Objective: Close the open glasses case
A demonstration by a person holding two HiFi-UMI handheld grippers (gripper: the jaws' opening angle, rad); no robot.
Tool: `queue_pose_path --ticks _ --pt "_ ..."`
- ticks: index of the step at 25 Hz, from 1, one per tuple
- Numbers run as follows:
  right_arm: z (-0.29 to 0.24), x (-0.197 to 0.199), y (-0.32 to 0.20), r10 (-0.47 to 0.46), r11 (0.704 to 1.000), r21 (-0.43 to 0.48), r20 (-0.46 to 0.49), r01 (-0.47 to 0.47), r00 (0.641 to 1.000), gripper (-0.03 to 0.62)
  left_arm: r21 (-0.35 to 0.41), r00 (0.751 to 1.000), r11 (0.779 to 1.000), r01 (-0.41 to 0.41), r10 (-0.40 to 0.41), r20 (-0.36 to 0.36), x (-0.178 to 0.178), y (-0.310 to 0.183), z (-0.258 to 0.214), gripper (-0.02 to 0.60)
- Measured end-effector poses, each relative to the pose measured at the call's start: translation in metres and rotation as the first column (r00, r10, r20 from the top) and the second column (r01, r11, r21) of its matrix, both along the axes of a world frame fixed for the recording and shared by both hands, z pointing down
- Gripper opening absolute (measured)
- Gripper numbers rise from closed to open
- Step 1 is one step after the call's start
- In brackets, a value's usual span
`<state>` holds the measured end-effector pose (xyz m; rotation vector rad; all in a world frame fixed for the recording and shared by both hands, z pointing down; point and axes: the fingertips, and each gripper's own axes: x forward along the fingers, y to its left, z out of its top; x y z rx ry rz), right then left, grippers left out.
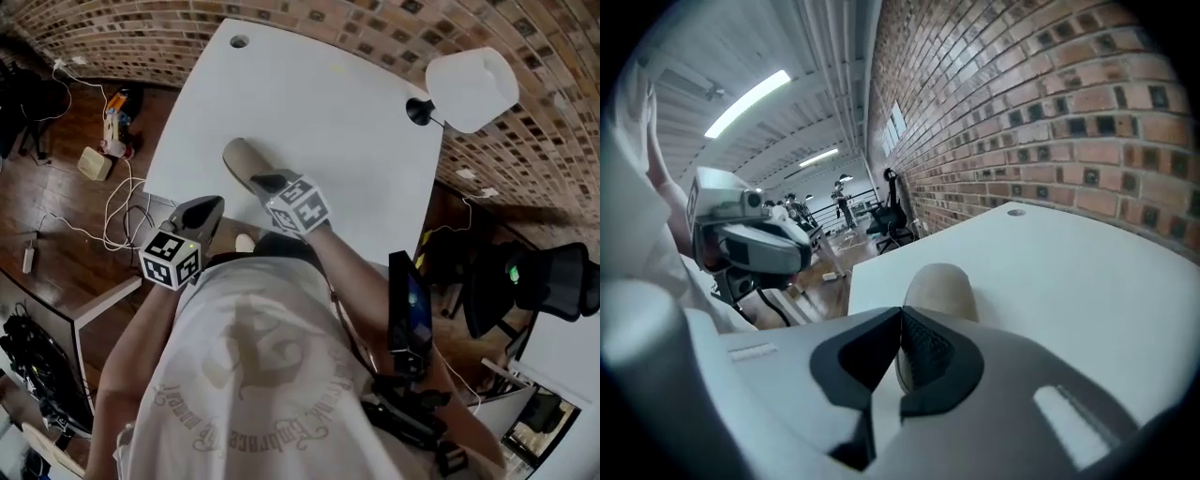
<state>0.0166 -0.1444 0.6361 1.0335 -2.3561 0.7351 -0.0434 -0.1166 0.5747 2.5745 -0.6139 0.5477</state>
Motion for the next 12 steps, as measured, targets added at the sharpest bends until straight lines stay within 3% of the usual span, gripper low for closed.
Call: queue_pose_path --ticks 7,12 --pt "-0.027 0.025 0.020 0.153 0.985 0.068 0.104 -0.160 0.983 0.008 -0.011 1.000 1.000 -0.016 0.016 -0.023 -0.007 0.032 0.004 0.004" --pt "-0.035 0.050 0.066 0.215 0.970 0.068 0.200 -0.233 0.956 0.008 -0.005 0.998 1.000 -0.029 0.029 -0.054 0.006 0.051 -0.001 0.004"
